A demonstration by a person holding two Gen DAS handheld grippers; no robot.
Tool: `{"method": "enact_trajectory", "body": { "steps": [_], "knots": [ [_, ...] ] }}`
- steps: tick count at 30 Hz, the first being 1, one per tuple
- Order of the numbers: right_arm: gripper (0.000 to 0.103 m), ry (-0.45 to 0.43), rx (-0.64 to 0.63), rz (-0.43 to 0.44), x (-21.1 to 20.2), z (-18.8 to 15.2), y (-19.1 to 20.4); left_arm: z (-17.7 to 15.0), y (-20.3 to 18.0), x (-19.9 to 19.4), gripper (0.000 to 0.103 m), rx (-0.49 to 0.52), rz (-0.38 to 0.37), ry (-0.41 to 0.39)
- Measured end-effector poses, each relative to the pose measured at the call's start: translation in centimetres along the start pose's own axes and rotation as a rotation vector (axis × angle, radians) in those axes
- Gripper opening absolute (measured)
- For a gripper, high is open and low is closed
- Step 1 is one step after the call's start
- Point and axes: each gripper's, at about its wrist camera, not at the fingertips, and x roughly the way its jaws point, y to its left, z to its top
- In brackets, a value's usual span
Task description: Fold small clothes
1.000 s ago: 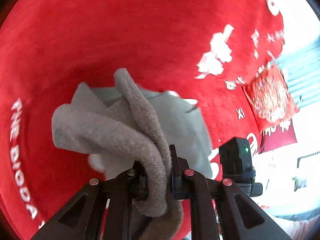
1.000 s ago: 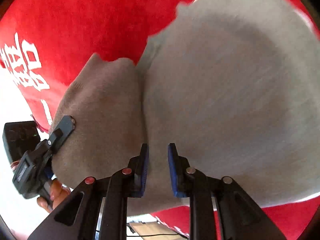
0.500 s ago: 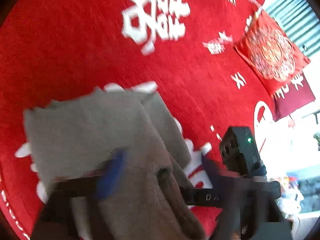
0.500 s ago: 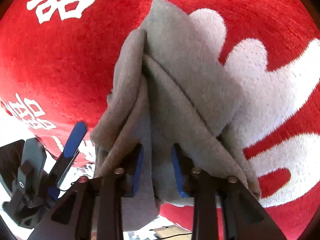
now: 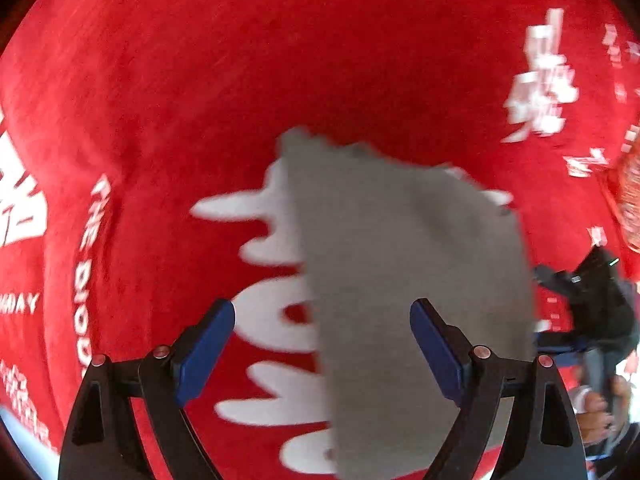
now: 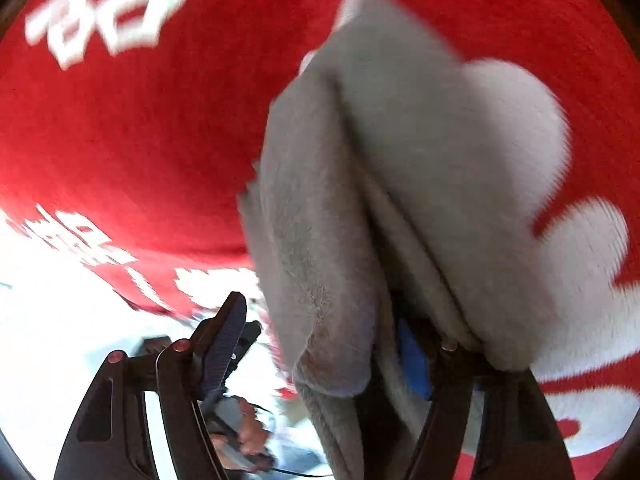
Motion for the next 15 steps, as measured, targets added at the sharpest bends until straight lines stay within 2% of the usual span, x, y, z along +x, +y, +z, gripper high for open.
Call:
{"method": "enact_trajectory", "body": {
  "steps": [1,2,4,6,9,12,13,14,15],
  "knots": [
    [0.016,0.002,-0.045,-0.048,-0.2,0.1,0.8,-0.6,0.5,0.4,0.089,-0.004,0.019,0.013],
    [0.016,-0.013,-0.103,-0.071,-0.7,0.0,2.1,-0.9,0.8,0.9,0.089,-0.007,0.032,0.024],
    [0.015,-0.069,-0.198,-0.046,-2.7,-0.4,4.3,-1.4,0.8,1.6,0.089,-0.011,0.044,0.033],
    [0.015,-0.133,-0.23,-0.039,-4.9,-0.5,5.0,-1.4,0.6,1.3,0.09,-0.006,0.036,0.026],
    [0.015,-0.169,-0.18,-0.099,-6.2,-0.3,2.0,-1.1,-1.1,0.9,0.09,0.029,0.017,-0.007],
    [0.016,-0.127,-0.093,-0.221,-5.5,0.2,-1.4,-0.6,-3.0,1.9,0.09,0.067,0.011,0.0],
    [0.016,-0.111,-0.043,-0.205,-5.3,0.3,-2.9,-0.7,-3.8,2.6,0.09,0.094,0.014,0.013],
    [0.015,-0.13,0.003,-0.146,-5.9,0.2,-3.9,-0.9,-4.2,3.2,0.091,0.11,0.02,0.021],
    [0.018,-0.135,0.022,-0.145,-6.4,0.1,-4.3,-1.0,-4.3,3.7,0.091,0.119,0.026,0.025]
  ]
}}
